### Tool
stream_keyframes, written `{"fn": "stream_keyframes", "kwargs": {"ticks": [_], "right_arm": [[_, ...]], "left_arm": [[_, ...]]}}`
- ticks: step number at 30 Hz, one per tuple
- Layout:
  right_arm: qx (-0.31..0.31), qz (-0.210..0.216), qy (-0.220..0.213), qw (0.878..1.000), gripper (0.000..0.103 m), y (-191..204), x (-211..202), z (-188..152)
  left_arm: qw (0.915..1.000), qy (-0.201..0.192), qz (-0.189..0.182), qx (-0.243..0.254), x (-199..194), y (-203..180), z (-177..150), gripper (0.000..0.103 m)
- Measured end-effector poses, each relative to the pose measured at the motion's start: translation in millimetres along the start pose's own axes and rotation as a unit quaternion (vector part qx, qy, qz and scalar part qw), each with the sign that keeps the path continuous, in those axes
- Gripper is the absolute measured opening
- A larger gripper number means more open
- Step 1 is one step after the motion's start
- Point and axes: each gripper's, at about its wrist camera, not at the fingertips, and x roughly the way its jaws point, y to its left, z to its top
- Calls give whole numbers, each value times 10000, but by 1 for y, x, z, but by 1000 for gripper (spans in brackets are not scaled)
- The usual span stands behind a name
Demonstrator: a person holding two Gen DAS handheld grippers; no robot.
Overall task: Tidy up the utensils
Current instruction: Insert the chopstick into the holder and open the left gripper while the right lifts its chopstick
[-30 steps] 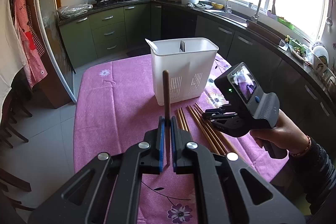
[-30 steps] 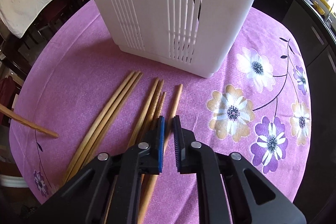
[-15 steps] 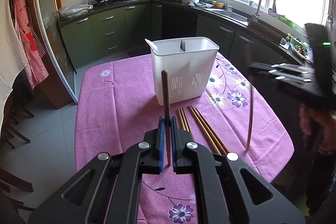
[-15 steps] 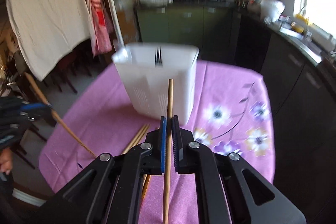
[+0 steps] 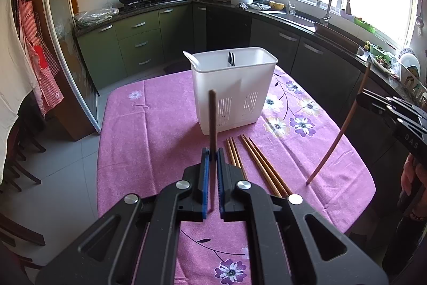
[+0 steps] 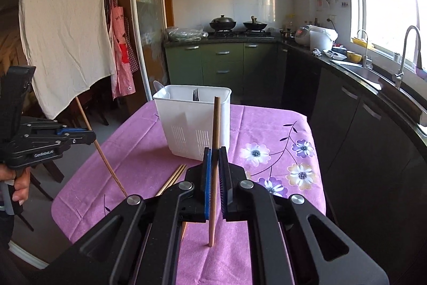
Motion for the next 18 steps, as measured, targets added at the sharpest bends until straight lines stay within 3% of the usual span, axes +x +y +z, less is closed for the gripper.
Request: {"fn": "stream_keyframes", "kwargs": {"ticks": [7, 18], "right_arm": [[79, 80, -58, 9999, 6, -4, -7, -4], [206, 278, -148, 9993, 6, -14, -10, -8]], "left_arm": [[9998, -174, -123, 45, -19, -5, 19, 6], [9946, -965, -208, 335, -65, -34, 118, 6]]}}
